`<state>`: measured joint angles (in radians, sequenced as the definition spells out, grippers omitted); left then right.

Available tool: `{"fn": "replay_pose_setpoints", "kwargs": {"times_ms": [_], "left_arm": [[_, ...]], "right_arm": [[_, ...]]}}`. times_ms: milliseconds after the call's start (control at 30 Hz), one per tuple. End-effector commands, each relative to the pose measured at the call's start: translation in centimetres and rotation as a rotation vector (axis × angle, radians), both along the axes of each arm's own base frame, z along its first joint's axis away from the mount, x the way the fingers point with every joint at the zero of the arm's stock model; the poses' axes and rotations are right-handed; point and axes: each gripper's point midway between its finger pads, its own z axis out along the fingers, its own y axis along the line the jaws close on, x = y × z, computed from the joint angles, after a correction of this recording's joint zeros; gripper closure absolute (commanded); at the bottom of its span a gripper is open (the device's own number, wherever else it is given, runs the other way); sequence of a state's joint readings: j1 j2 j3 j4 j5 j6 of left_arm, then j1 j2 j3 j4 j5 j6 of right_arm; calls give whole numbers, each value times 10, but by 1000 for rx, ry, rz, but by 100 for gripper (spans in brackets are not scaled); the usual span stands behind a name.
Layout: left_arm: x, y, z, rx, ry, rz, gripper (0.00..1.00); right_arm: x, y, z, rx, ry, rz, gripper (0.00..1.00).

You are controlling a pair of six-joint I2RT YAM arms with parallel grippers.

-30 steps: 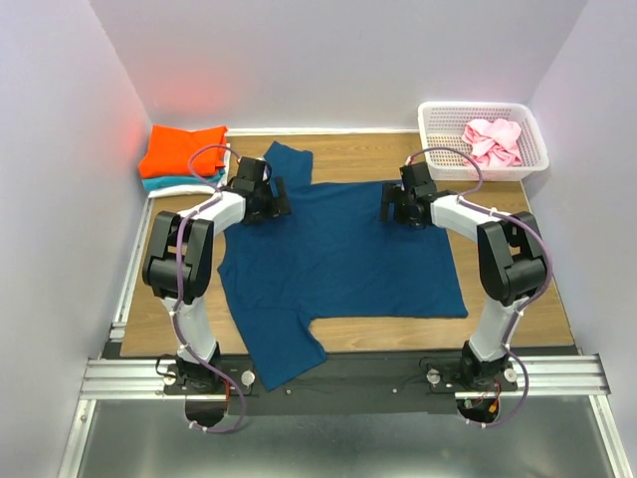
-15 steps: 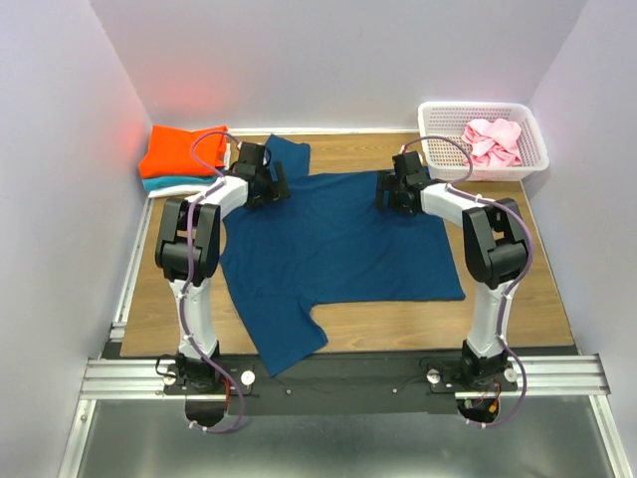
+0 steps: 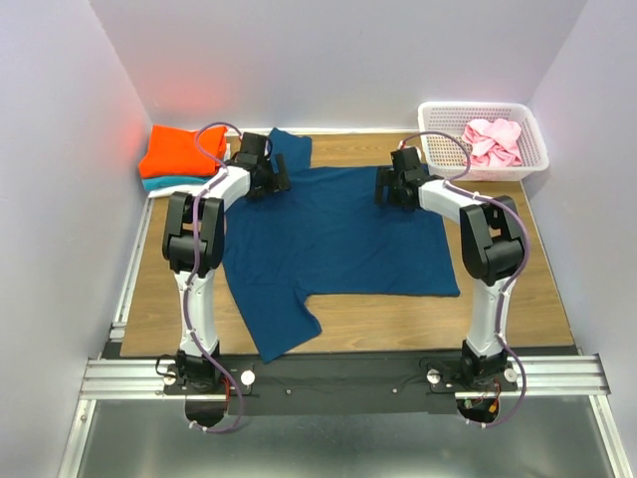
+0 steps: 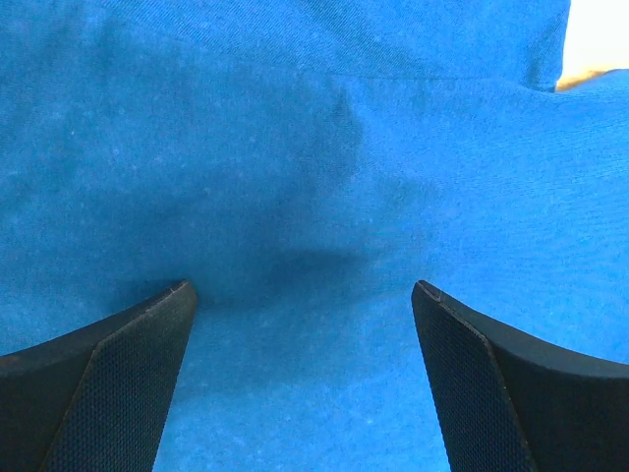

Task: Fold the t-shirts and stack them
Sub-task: Flatten the tshirt out

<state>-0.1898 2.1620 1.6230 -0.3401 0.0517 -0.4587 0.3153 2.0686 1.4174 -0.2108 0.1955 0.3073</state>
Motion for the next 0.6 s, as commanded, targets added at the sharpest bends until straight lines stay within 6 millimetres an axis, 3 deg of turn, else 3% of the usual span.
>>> {"fn": "replay_pose_setpoints", "kwargs": {"times_ms": [0,33,67,100,133,167,200,233,267,300,333,367,400,433,500,533,567], "left_arm": [[-9,8,35,20,-34,11,2],[-14,7,55,14,-68,16,2],[-19,6,64,14,-84,19,2],[-24,4,73,7,-98,21,2],[-36,8,68,24,-88,44,2],[-45,5,90,12,-129,48,2],[-56,-3,95,6,-135,41,2],[-77,-2,79,20,-100,49,2],[-90,-4,97,-3,-135,62,2],[-107,-13,95,-7,-128,49,2],[-136,-11,70,1,-65,55,2],[-154,-12,87,-25,-105,55,2],[-172,-14,83,-30,-96,50,2],[-205,-12,77,-31,-68,75,2],[-239,-10,68,-18,-25,93,2],[-271,-12,51,2,58,94,2],[-285,-13,54,-15,64,89,2]], "right_arm": [[8,3,43,13,-82,13,0],[3,4,47,28,-82,18,0],[0,4,53,38,-90,17,0],[-4,3,72,55,-124,12,0],[-8,2,78,73,-132,-3,0],[-20,-1,75,76,-118,-13,0],[-25,-2,91,109,-145,-36,0],[-32,-3,96,123,-152,-48,0],[-38,-4,96,137,-149,-56,0],[-49,-6,99,157,-150,-67,0],[-56,-7,98,163,-146,-73,0],[-60,-9,99,168,-147,-77,0],[-64,-10,101,175,-150,-82,0],[-71,-15,100,172,-152,-107,0],[-77,-17,102,182,-156,-124,0],[-80,-18,99,191,-151,-134,0],[-82,-18,102,194,-156,-132,0]]}}
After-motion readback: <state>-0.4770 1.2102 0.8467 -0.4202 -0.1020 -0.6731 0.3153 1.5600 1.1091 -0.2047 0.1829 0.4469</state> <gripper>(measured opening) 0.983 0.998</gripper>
